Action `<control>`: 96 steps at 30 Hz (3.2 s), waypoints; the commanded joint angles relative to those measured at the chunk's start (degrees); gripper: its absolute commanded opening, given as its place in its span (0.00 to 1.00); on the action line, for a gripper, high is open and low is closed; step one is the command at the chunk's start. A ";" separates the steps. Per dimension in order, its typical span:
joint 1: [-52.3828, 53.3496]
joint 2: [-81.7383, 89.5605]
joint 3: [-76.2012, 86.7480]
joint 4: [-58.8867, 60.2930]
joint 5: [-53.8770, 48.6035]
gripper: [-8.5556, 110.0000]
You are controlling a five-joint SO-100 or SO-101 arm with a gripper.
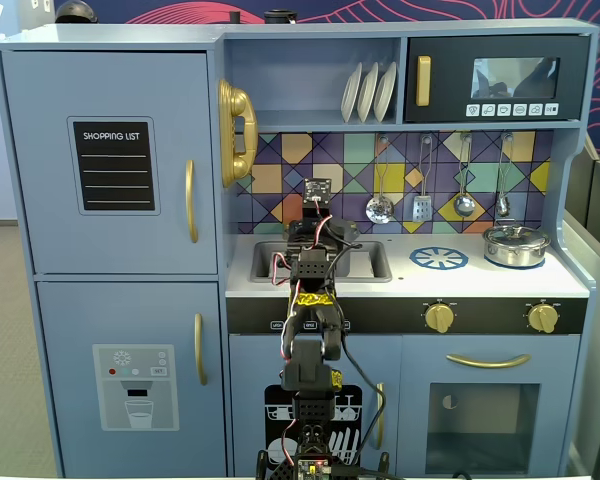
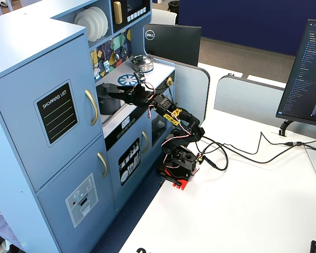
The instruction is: Take off the lid from the gray recipient and place it on the counter
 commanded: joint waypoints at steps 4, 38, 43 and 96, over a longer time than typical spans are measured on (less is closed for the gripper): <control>1.05 -8.09 -6.94 -6.59 -0.70 0.23; 1.93 -22.76 -22.50 -10.99 -2.37 0.07; 4.83 -21.53 -25.05 -10.11 -2.29 0.07; 36.65 -32.78 -4.92 -35.33 -2.46 0.27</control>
